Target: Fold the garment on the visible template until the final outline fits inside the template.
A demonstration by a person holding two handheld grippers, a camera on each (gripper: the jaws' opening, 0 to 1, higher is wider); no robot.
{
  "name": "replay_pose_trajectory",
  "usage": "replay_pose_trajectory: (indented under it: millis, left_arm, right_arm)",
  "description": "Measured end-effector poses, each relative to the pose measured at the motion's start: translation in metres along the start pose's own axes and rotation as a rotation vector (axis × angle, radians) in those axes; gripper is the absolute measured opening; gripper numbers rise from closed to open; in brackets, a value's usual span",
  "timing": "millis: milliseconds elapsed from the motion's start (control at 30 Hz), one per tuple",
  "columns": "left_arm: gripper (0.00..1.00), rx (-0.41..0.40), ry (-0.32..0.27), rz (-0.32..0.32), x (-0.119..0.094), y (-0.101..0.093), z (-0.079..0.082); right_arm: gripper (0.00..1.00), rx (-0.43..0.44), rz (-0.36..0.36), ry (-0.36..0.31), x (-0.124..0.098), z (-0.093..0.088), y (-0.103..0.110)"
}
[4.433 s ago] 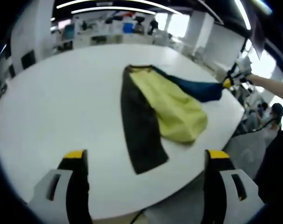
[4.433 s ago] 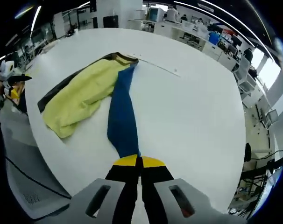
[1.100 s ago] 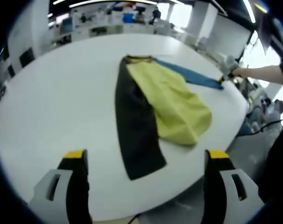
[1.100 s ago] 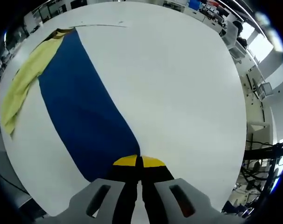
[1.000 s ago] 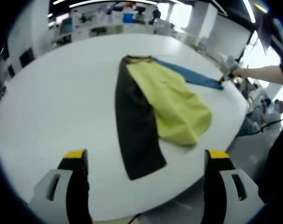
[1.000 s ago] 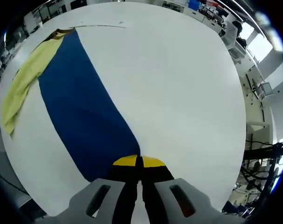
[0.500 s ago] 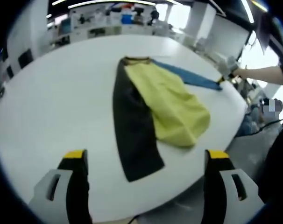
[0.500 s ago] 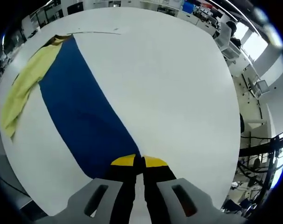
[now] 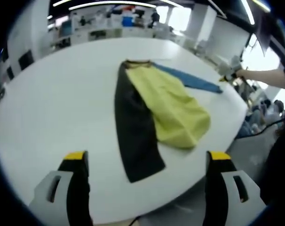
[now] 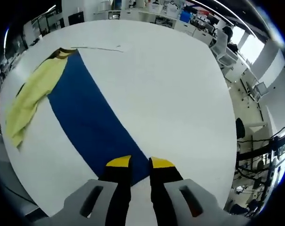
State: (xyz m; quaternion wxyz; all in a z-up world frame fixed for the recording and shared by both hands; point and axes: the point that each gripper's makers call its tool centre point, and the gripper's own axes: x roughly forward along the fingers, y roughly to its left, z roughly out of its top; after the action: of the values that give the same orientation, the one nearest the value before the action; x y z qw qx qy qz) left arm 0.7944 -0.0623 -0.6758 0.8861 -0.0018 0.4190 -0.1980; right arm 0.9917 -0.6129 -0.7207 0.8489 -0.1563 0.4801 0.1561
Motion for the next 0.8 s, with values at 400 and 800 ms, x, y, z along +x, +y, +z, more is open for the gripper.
replay_pose_trajectory:
  millis: [400, 800]
  left_arm:
    - [0.99, 0.005, -0.027, -0.013, -0.009, 0.0, 0.001]
    - [0.99, 0.014, -0.047, -0.018, -0.022, 0.002, 0.003]
  right_arm:
    - [0.3, -0.013, 0.019, -0.103, -0.03, 0.019, 0.033]
    - [0.43, -0.009, 0.066, -0.169, -0.055, 0.02, 0.078]
